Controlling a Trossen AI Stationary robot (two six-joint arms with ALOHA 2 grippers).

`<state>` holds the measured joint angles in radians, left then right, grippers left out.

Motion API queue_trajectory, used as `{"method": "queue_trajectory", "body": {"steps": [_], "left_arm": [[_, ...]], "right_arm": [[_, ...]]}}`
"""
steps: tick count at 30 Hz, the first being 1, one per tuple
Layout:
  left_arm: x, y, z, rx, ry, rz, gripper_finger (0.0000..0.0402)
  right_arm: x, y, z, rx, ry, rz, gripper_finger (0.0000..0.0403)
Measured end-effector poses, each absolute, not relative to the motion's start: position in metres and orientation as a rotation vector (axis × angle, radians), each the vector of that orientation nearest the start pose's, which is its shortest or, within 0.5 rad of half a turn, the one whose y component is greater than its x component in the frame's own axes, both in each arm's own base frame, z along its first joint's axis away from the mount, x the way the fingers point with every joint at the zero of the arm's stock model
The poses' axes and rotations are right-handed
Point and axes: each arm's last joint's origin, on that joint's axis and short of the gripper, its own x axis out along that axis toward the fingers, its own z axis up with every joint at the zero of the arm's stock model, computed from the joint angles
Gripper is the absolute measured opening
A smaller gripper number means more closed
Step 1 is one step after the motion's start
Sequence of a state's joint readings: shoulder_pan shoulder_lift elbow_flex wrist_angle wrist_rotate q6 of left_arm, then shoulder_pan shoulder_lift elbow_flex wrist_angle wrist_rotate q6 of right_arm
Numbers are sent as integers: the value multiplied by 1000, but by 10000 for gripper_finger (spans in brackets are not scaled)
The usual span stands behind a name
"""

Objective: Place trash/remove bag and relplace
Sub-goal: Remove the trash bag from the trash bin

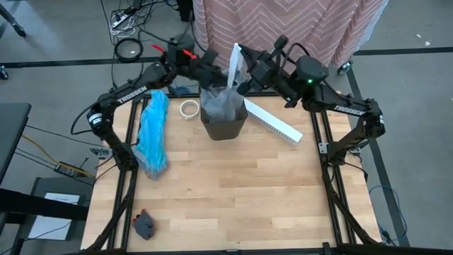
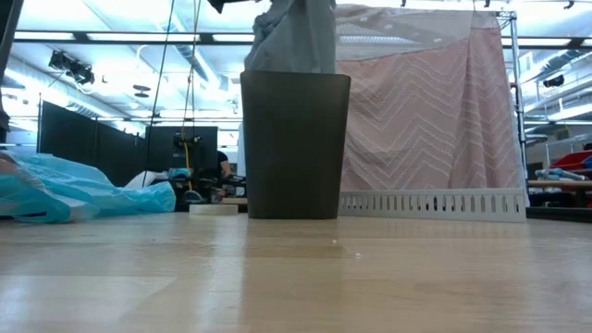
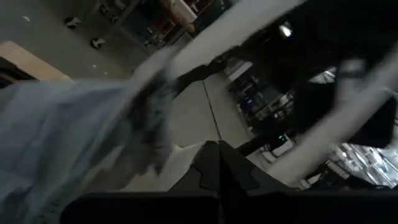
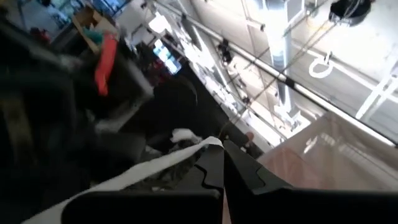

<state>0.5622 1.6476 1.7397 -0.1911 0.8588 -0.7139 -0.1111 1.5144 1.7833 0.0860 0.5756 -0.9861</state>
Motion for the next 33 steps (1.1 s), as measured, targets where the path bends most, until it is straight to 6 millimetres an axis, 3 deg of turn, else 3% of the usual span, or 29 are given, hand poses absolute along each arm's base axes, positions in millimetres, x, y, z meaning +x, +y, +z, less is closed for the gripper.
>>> {"method": "queue_trajectory", "body": {"steps": [10, 16, 20, 24, 33], "left_arm": [[284, 170, 480, -751, 43, -273, 1], [267, 162, 526, -696, -317, -378, 1], [260, 159, 537, -713, -443, -406, 1], [258, 156, 546, -715, -497, -406, 1], [233, 131, 595, -563, -669, -454, 1]], "right_arm": [[305, -51, 524, -797, -5, -822, 0], [304, -46, 530, -764, -97, -819, 0], [293, -44, 550, -621, -233, -802, 0], [283, -40, 568, -440, -373, -703, 0], [259, -24, 603, -246, -638, -251, 0]]}}
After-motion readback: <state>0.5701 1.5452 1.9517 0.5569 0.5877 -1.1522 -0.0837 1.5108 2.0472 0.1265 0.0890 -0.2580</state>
